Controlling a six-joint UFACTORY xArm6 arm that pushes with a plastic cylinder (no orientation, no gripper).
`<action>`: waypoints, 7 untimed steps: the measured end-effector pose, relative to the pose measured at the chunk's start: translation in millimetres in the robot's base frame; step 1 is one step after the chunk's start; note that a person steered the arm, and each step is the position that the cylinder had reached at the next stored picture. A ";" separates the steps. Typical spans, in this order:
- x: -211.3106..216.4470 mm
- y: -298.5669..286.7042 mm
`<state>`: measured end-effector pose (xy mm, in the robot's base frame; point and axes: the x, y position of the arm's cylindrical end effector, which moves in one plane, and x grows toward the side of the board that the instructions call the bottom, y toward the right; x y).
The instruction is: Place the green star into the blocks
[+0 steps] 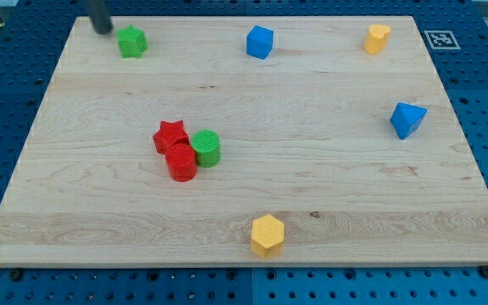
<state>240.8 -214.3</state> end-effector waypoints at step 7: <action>130.0 138.3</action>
<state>370.8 -76.0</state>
